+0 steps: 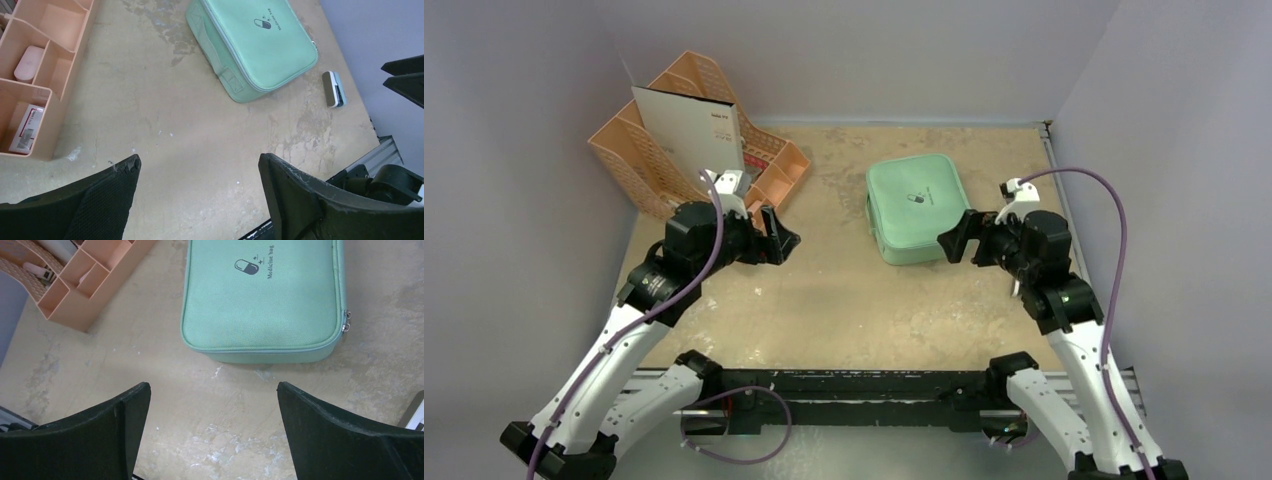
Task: Organize the medicine kit
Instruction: Reset both arms
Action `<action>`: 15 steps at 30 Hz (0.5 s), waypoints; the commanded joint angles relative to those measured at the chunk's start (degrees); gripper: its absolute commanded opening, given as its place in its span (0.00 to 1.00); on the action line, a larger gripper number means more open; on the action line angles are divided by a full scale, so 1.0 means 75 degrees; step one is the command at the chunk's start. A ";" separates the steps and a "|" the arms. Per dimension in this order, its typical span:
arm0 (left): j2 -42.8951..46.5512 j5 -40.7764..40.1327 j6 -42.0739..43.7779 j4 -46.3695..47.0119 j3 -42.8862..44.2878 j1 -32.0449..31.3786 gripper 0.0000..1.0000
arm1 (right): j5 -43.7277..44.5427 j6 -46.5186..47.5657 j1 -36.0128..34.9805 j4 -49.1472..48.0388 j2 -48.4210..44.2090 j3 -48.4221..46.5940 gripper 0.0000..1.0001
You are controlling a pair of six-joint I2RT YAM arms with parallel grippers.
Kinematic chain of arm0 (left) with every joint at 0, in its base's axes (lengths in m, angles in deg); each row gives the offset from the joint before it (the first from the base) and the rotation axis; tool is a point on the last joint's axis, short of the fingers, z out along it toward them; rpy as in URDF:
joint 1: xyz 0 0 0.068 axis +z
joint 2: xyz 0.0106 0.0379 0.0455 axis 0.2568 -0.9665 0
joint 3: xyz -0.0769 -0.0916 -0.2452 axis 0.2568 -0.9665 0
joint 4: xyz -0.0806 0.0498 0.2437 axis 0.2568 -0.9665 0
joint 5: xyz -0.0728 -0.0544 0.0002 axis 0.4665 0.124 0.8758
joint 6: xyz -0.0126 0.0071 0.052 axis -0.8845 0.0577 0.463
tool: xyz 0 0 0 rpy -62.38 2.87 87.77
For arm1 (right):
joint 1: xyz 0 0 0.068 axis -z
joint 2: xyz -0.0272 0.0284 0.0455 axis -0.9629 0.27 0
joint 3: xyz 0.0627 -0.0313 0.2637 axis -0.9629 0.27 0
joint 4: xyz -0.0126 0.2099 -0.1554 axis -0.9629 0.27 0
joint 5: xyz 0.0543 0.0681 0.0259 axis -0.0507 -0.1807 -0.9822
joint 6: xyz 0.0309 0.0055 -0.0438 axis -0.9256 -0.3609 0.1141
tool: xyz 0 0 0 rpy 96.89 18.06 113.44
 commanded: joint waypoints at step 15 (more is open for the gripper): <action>0.0112 0.0436 -0.0681 0.0614 -0.0267 0.0048 0.87 | -0.0219 -0.0593 -0.0010 0.0315 -0.0771 0.0199 0.99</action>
